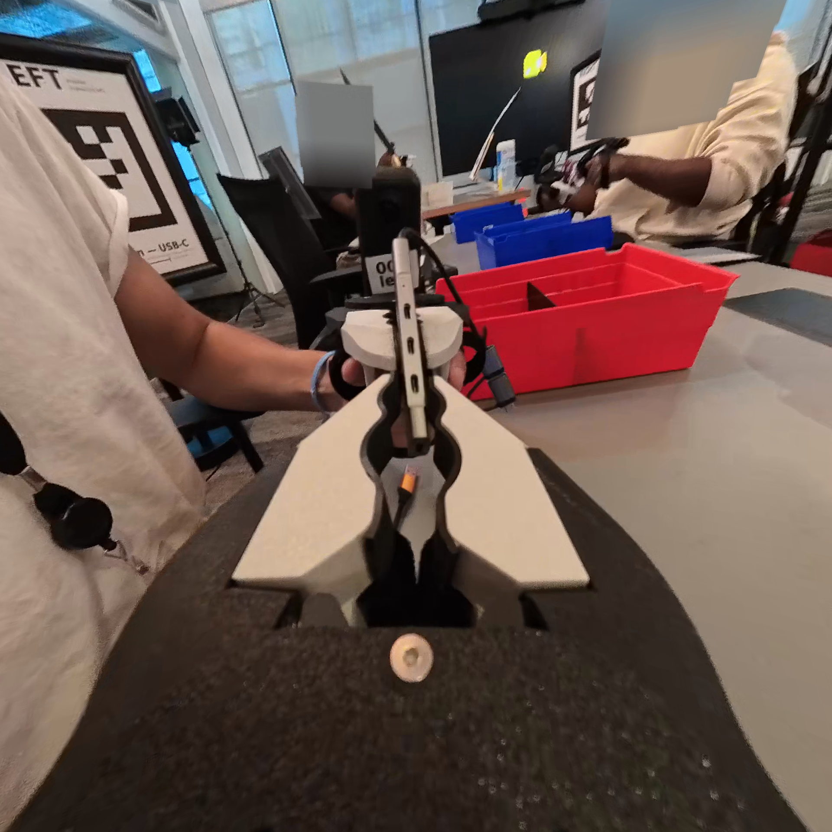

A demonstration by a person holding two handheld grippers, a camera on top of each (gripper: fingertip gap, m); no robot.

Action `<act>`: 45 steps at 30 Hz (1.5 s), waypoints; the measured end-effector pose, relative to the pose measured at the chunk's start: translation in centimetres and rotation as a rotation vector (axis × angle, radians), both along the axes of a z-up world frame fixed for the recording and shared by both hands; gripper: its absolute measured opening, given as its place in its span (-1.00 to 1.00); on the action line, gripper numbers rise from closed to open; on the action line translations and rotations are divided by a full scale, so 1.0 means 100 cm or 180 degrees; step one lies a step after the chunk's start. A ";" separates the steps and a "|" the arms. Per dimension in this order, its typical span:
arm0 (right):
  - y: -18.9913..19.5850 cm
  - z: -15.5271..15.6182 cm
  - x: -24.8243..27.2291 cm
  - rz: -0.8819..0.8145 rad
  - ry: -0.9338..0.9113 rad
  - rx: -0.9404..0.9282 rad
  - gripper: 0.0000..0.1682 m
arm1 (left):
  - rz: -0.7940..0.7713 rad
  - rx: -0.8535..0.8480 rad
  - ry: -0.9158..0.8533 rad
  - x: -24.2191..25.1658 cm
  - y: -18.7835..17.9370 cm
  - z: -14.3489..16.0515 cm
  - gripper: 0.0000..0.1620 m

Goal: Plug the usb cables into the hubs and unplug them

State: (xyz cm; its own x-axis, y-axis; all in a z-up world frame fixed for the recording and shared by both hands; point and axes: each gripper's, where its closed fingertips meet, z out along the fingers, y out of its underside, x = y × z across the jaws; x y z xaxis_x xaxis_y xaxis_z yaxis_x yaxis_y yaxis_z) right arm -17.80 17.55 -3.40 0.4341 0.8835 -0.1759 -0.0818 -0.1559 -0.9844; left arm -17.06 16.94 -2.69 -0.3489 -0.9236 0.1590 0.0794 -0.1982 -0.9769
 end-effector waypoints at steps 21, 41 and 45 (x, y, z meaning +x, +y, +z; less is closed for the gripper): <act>-0.006 -0.002 0.001 0.0108 0.0028 -0.0090 -0.93 | -0.0128 -0.0171 0.0119 -0.006 -0.003 -0.009 -0.87; 0.016 -0.001 0.023 -0.0499 0.0073 -0.0156 -0.83 | 0.0467 0.0236 0.0054 -0.017 0.027 0.005 -0.89; 0.016 -0.031 0.055 -0.1090 -0.0430 -0.0462 -0.66 | 0.1067 0.0660 0.0184 -0.046 0.058 0.009 -0.89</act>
State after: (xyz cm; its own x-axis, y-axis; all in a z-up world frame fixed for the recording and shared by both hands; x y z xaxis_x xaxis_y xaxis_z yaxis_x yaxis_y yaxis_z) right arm -12.26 19.19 -6.54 0.7271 0.6538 -0.2094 -0.0244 -0.2803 -0.9596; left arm -21.68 22.77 -1.80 -0.0187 -0.9993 -0.0324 0.0499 0.0314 -0.9983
